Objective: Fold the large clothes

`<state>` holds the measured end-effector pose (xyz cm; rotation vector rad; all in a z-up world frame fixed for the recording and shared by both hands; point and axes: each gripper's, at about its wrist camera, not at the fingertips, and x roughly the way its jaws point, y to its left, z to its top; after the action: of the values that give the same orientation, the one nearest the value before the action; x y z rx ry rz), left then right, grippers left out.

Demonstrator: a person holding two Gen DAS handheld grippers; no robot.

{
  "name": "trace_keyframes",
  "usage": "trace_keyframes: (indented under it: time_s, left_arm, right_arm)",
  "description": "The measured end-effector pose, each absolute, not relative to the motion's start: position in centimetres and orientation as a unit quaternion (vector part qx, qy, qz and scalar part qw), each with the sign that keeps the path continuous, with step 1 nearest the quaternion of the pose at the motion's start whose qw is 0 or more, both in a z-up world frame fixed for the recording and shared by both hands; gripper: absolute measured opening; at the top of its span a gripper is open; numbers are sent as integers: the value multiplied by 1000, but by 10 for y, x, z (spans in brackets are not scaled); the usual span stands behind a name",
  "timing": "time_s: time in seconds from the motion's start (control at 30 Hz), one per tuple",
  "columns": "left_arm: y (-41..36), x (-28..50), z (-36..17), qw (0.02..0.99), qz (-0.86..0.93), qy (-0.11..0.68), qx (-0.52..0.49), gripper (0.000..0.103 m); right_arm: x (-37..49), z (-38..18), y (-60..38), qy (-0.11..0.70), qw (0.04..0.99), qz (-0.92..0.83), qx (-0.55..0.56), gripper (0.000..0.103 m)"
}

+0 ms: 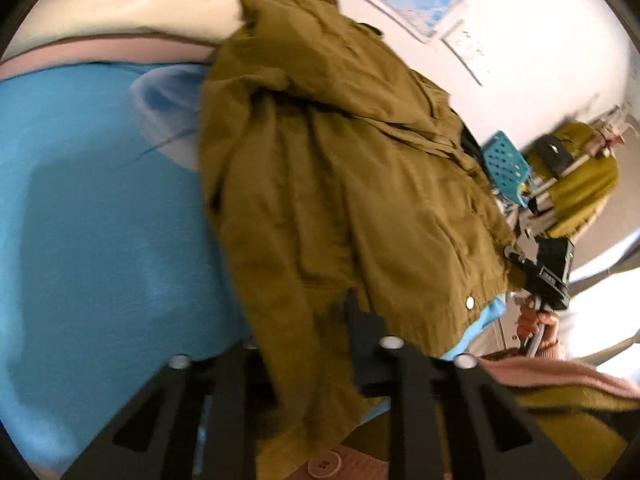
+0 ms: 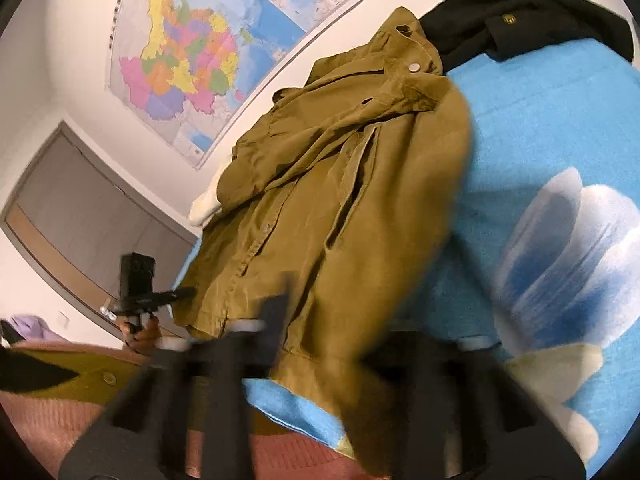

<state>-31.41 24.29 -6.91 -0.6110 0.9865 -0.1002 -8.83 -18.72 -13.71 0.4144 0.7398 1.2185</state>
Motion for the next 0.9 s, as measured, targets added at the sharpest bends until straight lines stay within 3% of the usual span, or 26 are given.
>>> trace_keyframes:
  time_s: [0.43,0.67,0.9]
  left_arm:
    - [266,-371,12,886,-98,331,-310,4]
    - [277,-356,-14,858,-99,354,-358,4]
    - [294,-335,6,859,-95,346,-367,5]
  right_arm:
    - [-162,-45,-259,164,743,612,216,4]
    - [-150,-65,-253,203,737,596,245,4]
    - [-121,-43,-243,185,734,593,275,4]
